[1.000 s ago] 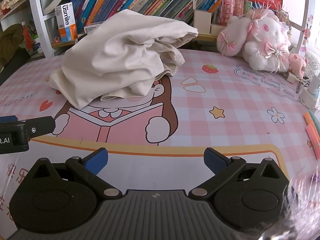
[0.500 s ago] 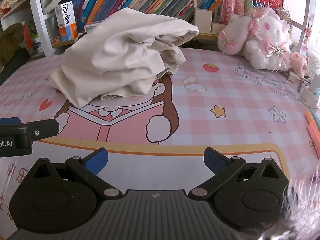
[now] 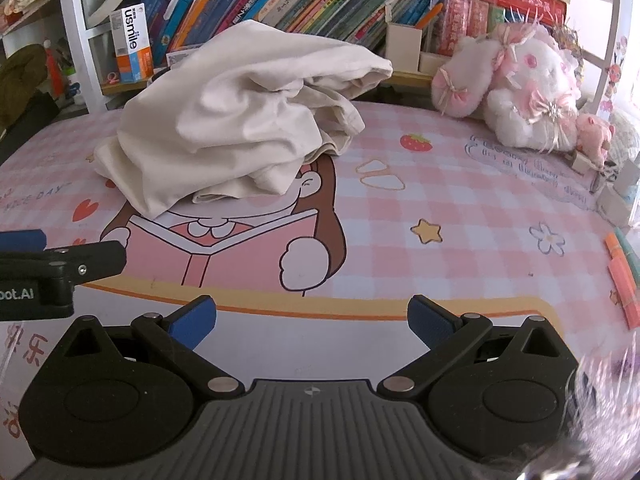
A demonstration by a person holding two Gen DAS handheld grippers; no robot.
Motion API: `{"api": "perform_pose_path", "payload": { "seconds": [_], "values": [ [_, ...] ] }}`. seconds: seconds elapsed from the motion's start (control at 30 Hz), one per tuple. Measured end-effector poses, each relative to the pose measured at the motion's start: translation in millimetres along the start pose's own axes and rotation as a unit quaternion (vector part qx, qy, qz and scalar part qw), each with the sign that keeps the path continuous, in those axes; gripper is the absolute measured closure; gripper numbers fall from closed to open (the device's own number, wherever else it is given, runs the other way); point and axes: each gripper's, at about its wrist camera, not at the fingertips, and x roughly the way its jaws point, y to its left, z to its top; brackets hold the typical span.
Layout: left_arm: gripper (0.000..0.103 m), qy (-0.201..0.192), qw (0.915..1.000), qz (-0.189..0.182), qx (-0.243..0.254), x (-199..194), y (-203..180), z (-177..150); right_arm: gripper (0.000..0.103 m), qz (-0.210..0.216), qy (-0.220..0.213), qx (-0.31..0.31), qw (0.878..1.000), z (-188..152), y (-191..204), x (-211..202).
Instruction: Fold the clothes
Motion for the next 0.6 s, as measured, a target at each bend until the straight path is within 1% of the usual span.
{"api": "perform_pose_path", "payload": {
  "seconds": [0.2, 0.27, 0.43, 0.53, 0.57, 0.6],
  "values": [
    [0.000, -0.006, 0.9999, 0.004, 0.010, 9.6, -8.0, 10.3, 0.001, -0.005, -0.016, -0.013, 1.000, 5.6, -6.0, -4.1],
    [0.000, -0.007, 0.9998, 0.008, 0.015, 14.1, -11.8, 14.2, 0.002, -0.003, -0.019, -0.007, 1.000, 7.0, -11.0, -6.2],
    [0.000, -0.021, 0.9992, 0.020, 0.028, 32.7, -23.8, 33.6, 0.003, 0.004, -0.021, 0.004, 1.000, 7.9, -25.2, -10.1],
    [0.000, -0.030, 0.9986, 0.027, 0.035, 44.7, -31.2, 45.8, 0.007, 0.046, -0.003, 0.007, 0.999, 9.5, -33.5, -12.0],
    [0.000, -0.033, 0.9984, 0.029, 0.036, 49.4, -33.9, 50.1, 0.008, 0.055, 0.000, 0.006, 0.998, 9.4, -35.2, -13.6],
    [0.000, -0.036, 0.9982, 0.032, 0.037, 54.1, -36.6, 54.4, 0.008, 0.056, -0.002, -0.002, 0.998, 8.4, -35.3, -16.1]
  ]
}}
